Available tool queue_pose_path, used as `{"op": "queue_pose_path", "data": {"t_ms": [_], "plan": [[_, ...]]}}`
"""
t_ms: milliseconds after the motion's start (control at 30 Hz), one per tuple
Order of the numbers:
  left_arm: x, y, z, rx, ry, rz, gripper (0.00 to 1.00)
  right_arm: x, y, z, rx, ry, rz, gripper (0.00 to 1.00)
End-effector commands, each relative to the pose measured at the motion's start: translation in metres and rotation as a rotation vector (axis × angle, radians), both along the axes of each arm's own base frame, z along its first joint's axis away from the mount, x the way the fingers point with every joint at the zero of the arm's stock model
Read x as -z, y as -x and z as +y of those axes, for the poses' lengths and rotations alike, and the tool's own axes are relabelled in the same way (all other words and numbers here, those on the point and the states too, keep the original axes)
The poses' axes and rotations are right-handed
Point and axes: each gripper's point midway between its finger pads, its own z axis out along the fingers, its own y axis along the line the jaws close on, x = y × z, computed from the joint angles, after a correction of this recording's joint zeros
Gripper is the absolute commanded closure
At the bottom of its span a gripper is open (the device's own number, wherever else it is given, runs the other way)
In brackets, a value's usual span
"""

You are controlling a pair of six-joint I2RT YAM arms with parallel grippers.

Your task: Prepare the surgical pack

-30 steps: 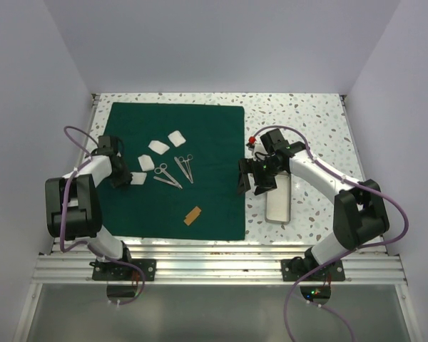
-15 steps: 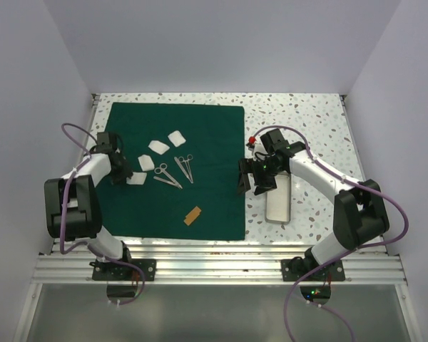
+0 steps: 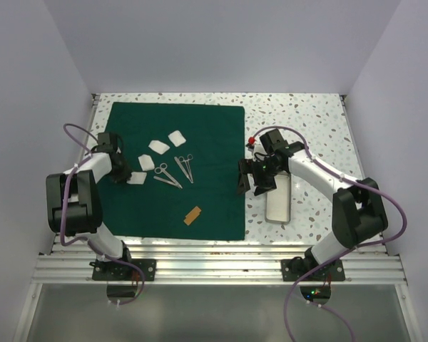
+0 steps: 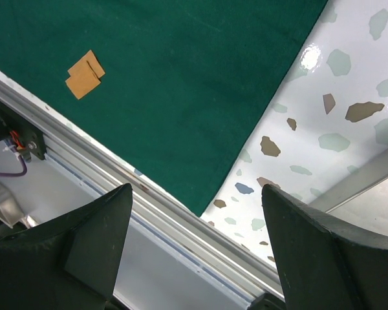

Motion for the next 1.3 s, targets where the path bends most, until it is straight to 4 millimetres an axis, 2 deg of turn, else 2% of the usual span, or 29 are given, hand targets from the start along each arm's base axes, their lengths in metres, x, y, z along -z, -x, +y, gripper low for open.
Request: {"op": "queue_pose_path", "data": {"t_ms": [0,267,400,533,700,900,1033,1267], "plan": [[0.004,-0.008,-0.003,0.016,0.028,-0.019,0.79,-0.004,-0.007,0.004,-0.014,-0.018,-0.024,0.15],[-0.013,-0.010,-0.002,0.014,0.018,-0.055,1.00,-0.002,-0.005,0.004,-0.014,-0.017,-0.021,0.15],[-0.031,-0.014,-0.001,0.014,0.012,-0.086,1.00,-0.004,-0.006,0.004,-0.011,-0.019,-0.024,0.15],[-0.062,-0.021,-0.002,0.019,0.008,-0.156,1.00,-0.005,-0.006,0.005,-0.011,-0.021,-0.026,0.15],[-0.074,-0.023,-0.005,0.048,0.009,-0.182,1.00,-0.003,-0.007,0.005,-0.010,-0.018,-0.020,0.15],[-0.102,-0.043,-0.028,0.213,0.055,-0.311,1.00,-0.002,-0.008,0.005,-0.012,-0.011,-0.013,0.15],[-0.110,-0.055,-0.043,0.314,0.090,-0.338,1.00,0.000,-0.007,0.005,-0.014,-0.008,0.000,0.15],[-0.114,-0.061,-0.053,0.464,0.076,-0.362,1.00,-0.002,-0.010,0.008,-0.012,-0.018,0.006,0.15]]}}
